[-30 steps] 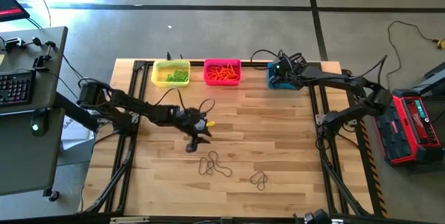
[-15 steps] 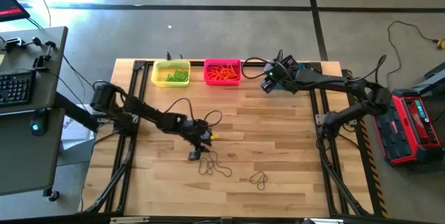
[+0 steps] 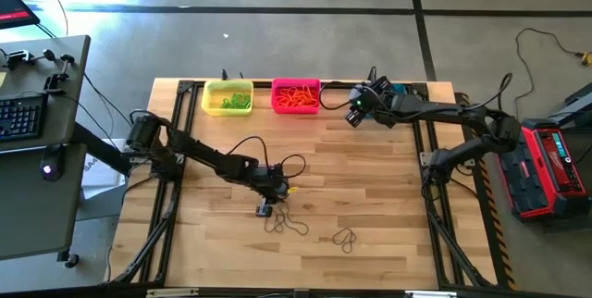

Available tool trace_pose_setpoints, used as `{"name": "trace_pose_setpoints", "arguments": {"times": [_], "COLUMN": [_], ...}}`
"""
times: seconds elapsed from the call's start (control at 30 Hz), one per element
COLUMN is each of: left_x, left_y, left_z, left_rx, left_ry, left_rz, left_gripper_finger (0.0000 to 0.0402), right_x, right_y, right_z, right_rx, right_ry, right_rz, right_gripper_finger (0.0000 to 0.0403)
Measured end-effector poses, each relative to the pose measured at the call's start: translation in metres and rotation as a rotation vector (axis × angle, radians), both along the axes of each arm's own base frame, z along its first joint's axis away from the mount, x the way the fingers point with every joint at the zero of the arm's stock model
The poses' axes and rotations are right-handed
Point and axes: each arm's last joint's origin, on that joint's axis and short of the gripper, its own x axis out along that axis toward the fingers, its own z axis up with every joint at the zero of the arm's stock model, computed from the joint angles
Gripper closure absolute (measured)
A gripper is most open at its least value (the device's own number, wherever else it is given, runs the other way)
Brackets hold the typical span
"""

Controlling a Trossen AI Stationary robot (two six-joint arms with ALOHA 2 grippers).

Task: Sort rubber bands into baskets
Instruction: Put the violet rubber band into the blue bin

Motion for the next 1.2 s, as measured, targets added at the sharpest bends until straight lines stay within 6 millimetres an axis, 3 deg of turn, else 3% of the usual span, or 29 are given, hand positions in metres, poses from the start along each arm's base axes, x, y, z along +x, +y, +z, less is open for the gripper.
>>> {"name": "trace_pose_setpoints", "arguments": {"times": [0.2, 0.4, 0.5, 0.7, 0.77, 0.93, 1.2], "left_x": [-0.002, 0.005, 0.010, 0.018, 0.019, 0.016, 0.013], "left_y": [-0.005, -0.005, 0.001, 0.021, 0.027, 0.041, 0.058], "left_z": [0.000, 0.010, 0.015, 0.029, 0.037, 0.062, 0.099], "left_rx": [0.046, 0.117, 0.161, 0.217, 0.225, 0.230, 0.222], "left_ry": [0.002, 0.033, 0.053, 0.066, 0.045, -0.033, -0.213], "left_rz": [-0.022, -0.050, -0.046, -0.009, 0.004, 0.042, 0.113], "left_gripper_finger": [0.0389, 0.0401, 0.0401, 0.0401, 0.0401, 0.0401, 0.0401], "right_x": [0.000, 0.003, 0.006, 0.013, 0.014, 0.017, 0.020], "right_y": [0.000, 0.008, 0.015, 0.034, 0.039, 0.055, 0.086], "right_z": [0.000, -0.001, -0.002, -0.010, -0.015, -0.034, -0.060], "right_rx": [-0.016, -0.010, 0.016, 0.059, 0.058, 0.109, 0.282], "right_ry": [0.013, 0.042, 0.034, -0.019, -0.042, -0.180, -0.560], "right_rz": [-0.007, 0.039, 0.075, 0.151, 0.167, 0.215, 0.499], "right_gripper_finger": [0.0176, 0.0198, 0.0237, 0.0369, 0.0393, 0.0394, 0.0401]}}
